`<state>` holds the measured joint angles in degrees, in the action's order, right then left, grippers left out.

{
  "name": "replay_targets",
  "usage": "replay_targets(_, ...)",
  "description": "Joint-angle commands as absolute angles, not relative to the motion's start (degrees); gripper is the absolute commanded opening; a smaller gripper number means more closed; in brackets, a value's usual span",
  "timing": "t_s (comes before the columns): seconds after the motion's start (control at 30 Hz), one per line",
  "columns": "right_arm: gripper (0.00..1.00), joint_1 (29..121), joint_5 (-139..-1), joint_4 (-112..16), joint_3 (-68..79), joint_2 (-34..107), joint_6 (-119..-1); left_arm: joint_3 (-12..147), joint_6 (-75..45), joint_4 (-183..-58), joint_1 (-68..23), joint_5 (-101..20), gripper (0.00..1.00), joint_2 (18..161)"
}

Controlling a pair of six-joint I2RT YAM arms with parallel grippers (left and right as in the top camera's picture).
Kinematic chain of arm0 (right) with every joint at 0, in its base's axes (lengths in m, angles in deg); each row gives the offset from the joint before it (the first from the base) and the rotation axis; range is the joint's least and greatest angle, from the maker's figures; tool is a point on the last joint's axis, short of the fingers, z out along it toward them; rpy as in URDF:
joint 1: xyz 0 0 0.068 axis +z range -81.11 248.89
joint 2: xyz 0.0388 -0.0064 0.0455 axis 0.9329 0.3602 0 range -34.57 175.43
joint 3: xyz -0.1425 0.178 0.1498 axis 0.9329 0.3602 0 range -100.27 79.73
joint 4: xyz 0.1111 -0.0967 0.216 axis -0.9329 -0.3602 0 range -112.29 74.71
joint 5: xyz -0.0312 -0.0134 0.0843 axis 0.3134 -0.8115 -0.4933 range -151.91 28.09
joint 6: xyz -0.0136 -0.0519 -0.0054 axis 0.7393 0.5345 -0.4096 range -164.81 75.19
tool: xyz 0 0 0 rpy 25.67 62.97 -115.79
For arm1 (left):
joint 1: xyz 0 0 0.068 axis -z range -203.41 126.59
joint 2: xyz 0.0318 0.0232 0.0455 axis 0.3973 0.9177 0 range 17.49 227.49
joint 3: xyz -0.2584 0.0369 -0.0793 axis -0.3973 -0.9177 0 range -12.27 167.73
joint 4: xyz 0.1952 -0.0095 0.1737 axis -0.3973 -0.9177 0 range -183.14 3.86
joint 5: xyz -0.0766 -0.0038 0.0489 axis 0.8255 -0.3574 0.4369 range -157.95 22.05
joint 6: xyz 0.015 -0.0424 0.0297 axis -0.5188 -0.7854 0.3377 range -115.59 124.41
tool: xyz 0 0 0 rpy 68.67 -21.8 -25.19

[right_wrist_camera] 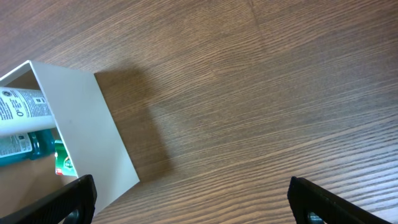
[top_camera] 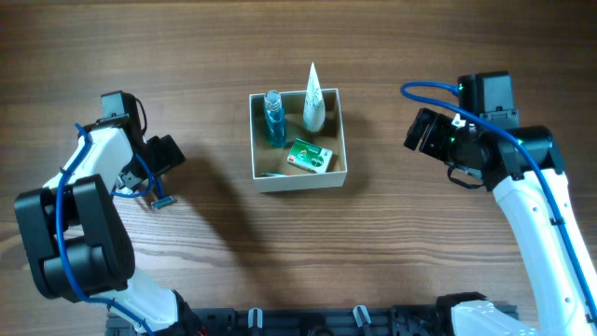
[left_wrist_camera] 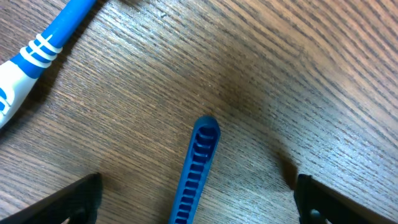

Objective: Pack container
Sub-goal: 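Grasp the blue razor with the left gripper, then drop the razor into the box and withdraw left gripper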

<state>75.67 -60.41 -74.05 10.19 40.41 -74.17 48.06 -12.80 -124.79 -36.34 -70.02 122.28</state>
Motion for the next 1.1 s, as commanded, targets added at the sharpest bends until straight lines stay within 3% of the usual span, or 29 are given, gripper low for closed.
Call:
replay_targets(0.0,1.0,75.5,-60.93,-74.14,10.47,41.09,-74.8,47.56,-12.12,-125.14,-36.75,-67.33,0.89,124.47)
replay_targets(0.2,1.0,75.5,-60.93,-74.29,10.47,41.09,-74.78,47.56,-12.14,-125.78,-36.75,-67.33,0.35,124.47)
replay_targets(0.4,1.0,75.5,-60.93,-74.31,10.47,41.09,-74.78,47.56,-12.14,-125.78,-36.75,-67.33,0.1,124.47)
replay_targets(0.6,1.0,75.5,-60.93,-74.33,10.47,41.09,-74.78,48.06,-12.17,-126.19,-36.75,-67.33,0.04,123.75)
replay_targets(0.77,1.0,75.5,-60.93,-74.4,10.47,41.09,-74.8,57.24,-9.61,-134.89,-33.19,-66.87,0.04,115.03)
replay_targets(0.87,1.0,75.5,-60.96,-74.44,10.47,41.09,-75.02,59.65,0.47,-136.16,-26.48,-66.87,0.04,106.66)
replay_targets(1.07,1.0,75.5,-61.17,-74.03,10.47,41.09,-75.39,59.65,27.11,-135.92,-1.89,-66.87,0.04,94.24)
